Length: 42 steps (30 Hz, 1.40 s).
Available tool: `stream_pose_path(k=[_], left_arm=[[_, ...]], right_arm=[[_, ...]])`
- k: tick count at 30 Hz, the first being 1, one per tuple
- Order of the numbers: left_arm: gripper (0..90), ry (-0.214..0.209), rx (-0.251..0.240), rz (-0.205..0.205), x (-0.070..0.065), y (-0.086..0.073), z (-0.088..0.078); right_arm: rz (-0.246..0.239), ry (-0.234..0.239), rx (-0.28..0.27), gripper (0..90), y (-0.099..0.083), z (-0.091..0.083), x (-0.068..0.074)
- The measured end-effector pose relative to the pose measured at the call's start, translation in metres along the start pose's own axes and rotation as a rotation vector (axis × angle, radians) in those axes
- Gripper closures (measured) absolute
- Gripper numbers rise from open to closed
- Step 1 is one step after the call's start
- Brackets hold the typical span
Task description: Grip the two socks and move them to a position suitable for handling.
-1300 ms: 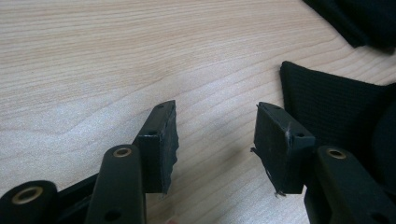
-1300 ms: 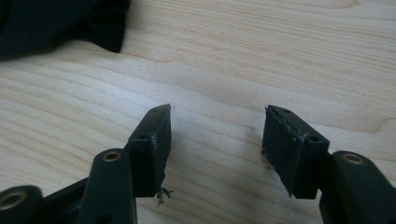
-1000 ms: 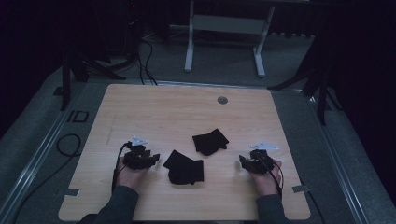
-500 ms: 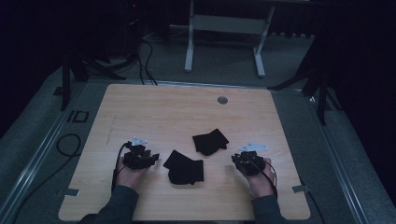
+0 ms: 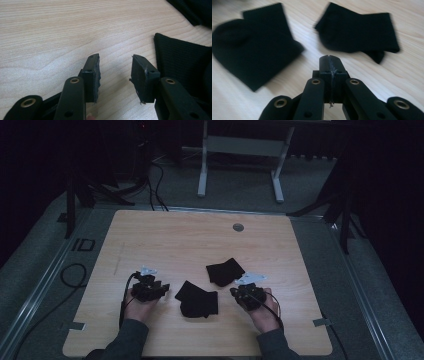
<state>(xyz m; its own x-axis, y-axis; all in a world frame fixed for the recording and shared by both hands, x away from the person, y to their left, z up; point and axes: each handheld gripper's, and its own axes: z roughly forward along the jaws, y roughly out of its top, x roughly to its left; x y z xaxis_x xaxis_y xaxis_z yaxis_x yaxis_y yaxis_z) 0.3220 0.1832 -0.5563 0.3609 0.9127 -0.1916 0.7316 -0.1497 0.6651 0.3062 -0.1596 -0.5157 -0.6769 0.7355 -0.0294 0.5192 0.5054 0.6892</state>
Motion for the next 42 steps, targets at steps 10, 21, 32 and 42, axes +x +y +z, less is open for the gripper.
stream_pose_path(k=[10, 21, 32, 42], left_arm=[[64.8, -0.004, 0.009, 0.015, -0.005, 0.002, -0.001], [71.2, -0.083, -0.050, 0.088, -0.021, 0.003, -0.006], [80.8, -0.161, -0.032, 0.141, -0.037, 0.002, 0.003], [83.8, -0.153, 0.025, 0.185, -0.042, -0.001, 0.010]], right_arm=[[-0.103, 0.087, 0.015, 89.2, 0.013, 0.015, 0.043], [-0.145, 0.143, 0.022, 88.8, 0.016, 0.022, 0.067], [-0.186, 0.155, 0.068, 88.1, 0.013, 0.042, 0.084], [-0.208, 0.147, 0.123, 86.0, 0.006, 0.042, 0.079]])
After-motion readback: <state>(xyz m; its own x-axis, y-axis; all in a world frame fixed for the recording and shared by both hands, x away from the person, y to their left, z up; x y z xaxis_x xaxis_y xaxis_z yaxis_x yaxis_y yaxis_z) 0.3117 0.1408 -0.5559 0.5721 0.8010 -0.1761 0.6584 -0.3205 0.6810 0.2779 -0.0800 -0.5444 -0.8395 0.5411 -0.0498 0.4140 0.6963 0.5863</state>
